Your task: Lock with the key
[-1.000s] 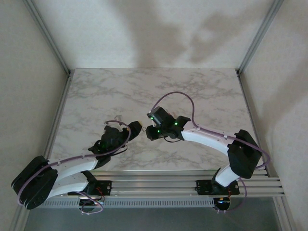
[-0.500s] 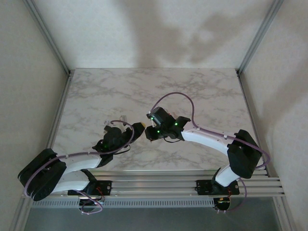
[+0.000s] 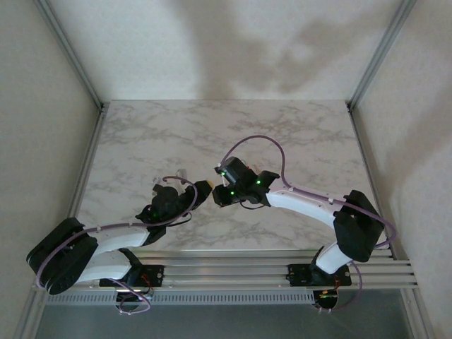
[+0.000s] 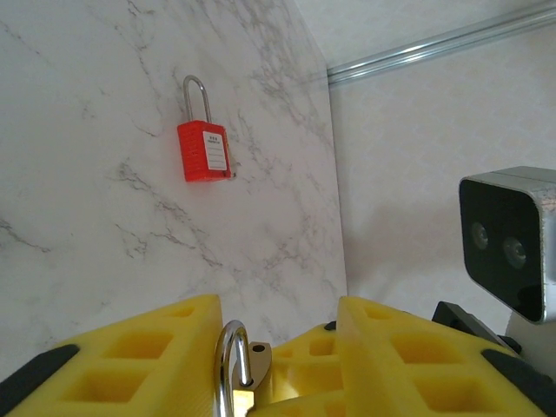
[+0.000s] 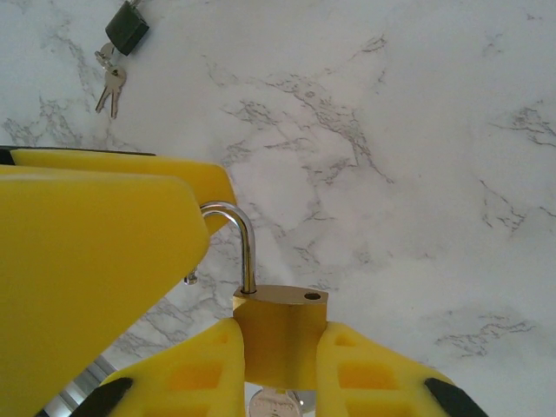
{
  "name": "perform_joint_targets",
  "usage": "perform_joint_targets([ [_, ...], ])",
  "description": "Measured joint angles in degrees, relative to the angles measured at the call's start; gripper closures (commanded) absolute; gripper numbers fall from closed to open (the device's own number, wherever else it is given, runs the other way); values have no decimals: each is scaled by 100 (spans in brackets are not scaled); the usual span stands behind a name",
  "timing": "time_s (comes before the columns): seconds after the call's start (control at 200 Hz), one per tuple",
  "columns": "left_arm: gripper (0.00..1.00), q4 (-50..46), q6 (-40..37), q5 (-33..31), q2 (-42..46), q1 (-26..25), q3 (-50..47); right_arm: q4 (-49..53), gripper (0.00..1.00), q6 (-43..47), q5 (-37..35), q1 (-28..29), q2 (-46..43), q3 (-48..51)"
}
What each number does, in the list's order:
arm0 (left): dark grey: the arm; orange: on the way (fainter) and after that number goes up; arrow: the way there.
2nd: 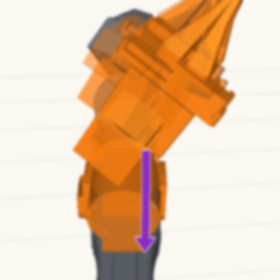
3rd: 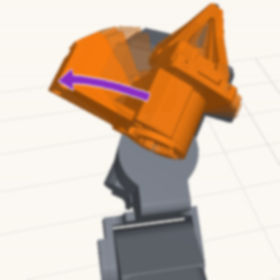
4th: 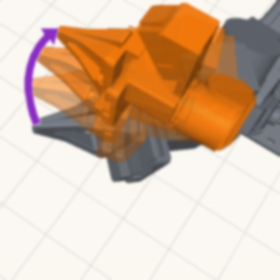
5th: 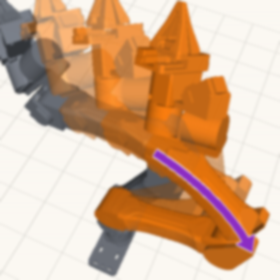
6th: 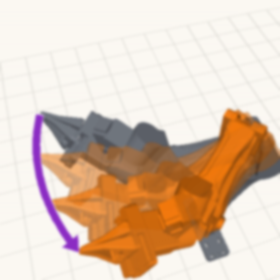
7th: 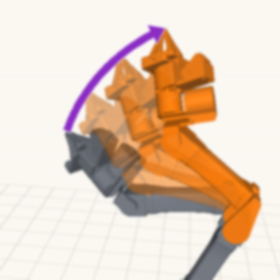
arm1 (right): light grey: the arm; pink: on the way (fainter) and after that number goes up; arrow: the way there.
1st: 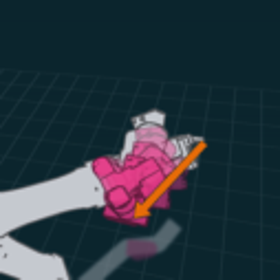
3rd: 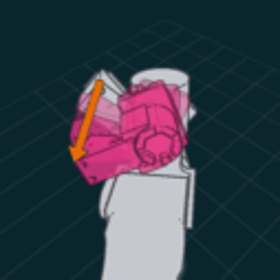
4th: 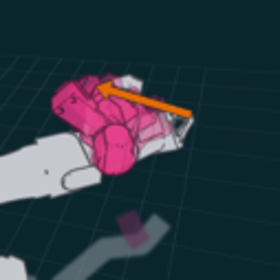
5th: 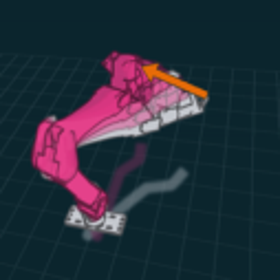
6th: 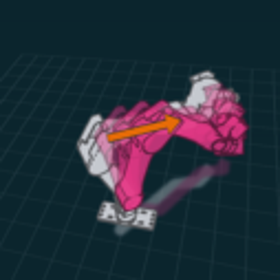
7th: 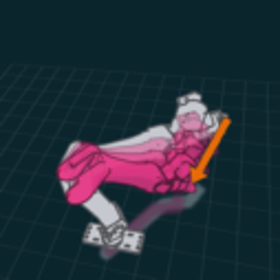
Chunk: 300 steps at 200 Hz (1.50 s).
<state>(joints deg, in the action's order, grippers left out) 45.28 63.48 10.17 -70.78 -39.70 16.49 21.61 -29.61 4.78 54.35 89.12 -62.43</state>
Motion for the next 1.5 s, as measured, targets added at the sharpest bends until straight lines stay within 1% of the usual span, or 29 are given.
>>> perform_joint_targets([
  [0.205,66,37,0,63,-83,0,0,-2,87,-9,0,0,0,7],
  [0.325,70,85,0,83,-129,-2,0,-9,87,-17,0,0,0,22],
  [1.016,86,44,-28,74,-170,0,0,-46,87,-20,-2,0,-20,33],
  [1.126,91,-87,-81,33,-181,7,0,-37,87,-20,-2,-7,-44,57],
  [1.266,100,-227,-160,22,-186,4,0,-24,87,-17,-20,-20,-68,76],
  [1.397,100,-229,-157,37,-186,4,0,-22,87,-17,-22,-26,-68,92],
  [1.502,100,-232,-153,37,-184,4,0,-22,82,-11,-22,-33,-74,94],
])
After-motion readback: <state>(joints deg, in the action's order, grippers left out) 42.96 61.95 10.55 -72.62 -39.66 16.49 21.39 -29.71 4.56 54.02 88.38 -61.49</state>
